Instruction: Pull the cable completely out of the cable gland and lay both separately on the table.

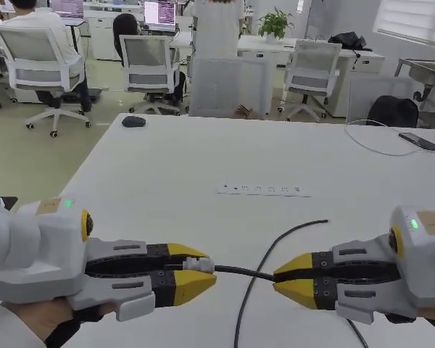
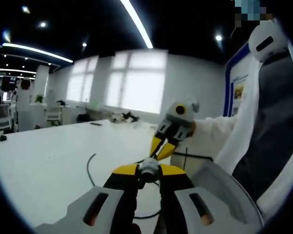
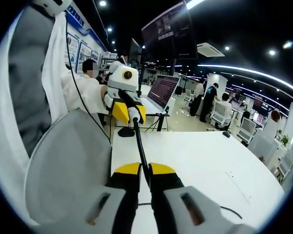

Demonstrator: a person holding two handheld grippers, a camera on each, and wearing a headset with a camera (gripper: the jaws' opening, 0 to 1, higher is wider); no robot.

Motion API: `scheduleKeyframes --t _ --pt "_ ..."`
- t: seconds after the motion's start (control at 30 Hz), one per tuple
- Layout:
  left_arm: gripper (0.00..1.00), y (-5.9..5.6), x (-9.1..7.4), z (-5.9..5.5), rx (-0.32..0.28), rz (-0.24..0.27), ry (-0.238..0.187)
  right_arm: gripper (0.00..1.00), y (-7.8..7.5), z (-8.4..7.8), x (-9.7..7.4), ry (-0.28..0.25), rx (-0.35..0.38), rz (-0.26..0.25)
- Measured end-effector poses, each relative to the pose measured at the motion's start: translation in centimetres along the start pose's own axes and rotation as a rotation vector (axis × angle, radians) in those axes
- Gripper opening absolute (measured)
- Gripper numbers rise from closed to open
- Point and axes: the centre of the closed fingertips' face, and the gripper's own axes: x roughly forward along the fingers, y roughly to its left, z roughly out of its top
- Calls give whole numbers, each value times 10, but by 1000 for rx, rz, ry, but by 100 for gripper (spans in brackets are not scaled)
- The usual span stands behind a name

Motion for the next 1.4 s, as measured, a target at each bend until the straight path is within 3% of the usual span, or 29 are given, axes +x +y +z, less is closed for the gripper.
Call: scheduleKeyframes --t 0.13,0.23,0.37,0.47,0.67,0.83,0.97,1.1,1.2,1.4 --pt "16 -9 4 -1 18 -39 9 5 0 -9 5 35 25 5" --pt "16 -12 6 -3 1 -57 16 6 1 -12 9 58 2 3" --pt "16 -12 7 -6 -4 -54 28 7 4 -10 14 54 -5 25" --pt "16 -9 6 -9 6 -44 42 17 7 -6 21 55 -21 36" --pt "16 -8 5 -8 -1 -38 34 20 15 2 36 50 -60 63" --pt "16 -8 4 -9 3 -37 37 19 18 7 48 50 -89 74" --pt "16 -8 4 -10 2 -35 36 5 19 5 52 68 -117 92" --pt "16 -6 2 -9 -1 -27 31 3 19 6 53 66 -136 102" --pt "16 -4 1 -8 -3 -21 26 3 17 -1 53 128 -183 109" --pt "16 0 -2 -7 -5 -8 22 3 10 -9 50 153 -181 96"
